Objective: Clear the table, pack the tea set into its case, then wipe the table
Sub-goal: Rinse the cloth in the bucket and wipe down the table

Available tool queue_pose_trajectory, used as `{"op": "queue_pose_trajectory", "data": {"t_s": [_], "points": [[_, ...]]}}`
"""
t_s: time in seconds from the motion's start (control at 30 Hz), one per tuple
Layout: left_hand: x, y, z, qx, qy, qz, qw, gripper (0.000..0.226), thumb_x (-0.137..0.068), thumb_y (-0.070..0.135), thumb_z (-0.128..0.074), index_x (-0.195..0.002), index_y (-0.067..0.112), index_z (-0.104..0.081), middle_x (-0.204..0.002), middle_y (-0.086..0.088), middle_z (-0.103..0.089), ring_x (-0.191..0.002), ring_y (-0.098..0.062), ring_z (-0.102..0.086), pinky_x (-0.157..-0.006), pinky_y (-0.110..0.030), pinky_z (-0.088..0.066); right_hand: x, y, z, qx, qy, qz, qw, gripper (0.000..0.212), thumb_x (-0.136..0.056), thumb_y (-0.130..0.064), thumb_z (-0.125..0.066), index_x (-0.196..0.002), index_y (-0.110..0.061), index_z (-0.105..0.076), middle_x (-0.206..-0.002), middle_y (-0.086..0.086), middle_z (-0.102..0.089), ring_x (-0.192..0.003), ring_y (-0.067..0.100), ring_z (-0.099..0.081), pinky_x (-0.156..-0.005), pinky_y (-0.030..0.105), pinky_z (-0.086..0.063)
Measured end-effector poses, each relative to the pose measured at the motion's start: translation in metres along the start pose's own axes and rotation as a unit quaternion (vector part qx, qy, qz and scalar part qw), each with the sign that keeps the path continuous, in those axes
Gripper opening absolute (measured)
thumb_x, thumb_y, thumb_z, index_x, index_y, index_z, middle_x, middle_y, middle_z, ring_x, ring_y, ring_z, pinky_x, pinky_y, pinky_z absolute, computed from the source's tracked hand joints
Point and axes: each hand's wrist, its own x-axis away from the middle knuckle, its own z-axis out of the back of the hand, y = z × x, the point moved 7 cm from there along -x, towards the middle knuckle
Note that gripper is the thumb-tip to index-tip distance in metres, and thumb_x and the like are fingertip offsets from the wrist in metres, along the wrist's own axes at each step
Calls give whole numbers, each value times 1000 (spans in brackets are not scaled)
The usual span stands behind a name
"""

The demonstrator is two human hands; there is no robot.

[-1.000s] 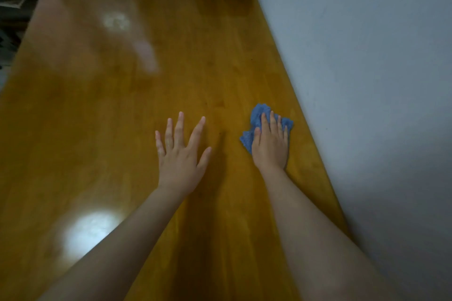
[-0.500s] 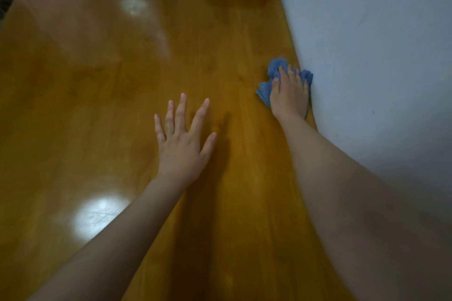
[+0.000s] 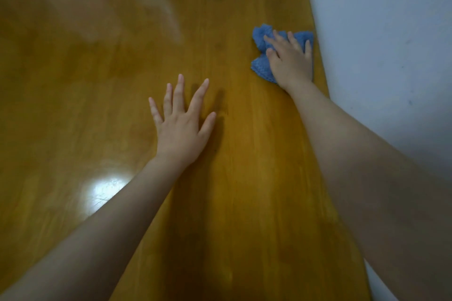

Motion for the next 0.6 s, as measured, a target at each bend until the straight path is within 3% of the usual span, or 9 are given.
{"op": "queue_pose_trajectory", "data": {"t_s": [0.17,0.6], "points": [[11,-13,9,20,12,20,1000,61,-96,54,-34,-150,47,-6,-162,-2,5,-149,-25,7,-114,-56,12,36,-33,-15,-1,-9,53,999,45,-105,-35,-25,-149,-37,-33,-159,-15,-22,-150,11,-8,-120,46,5],[88,-88,52,32,17,30,999,62,-95,53,-38,-150,48,-11,-162,-1,1,-149,-25,4,-115,-56,8,162,-124,-54,-16,-31,44,998,44,-105,-36,-27,-147,-41,-35,-159,-19,-20,-149,9,-6,-120,45,7]]}}
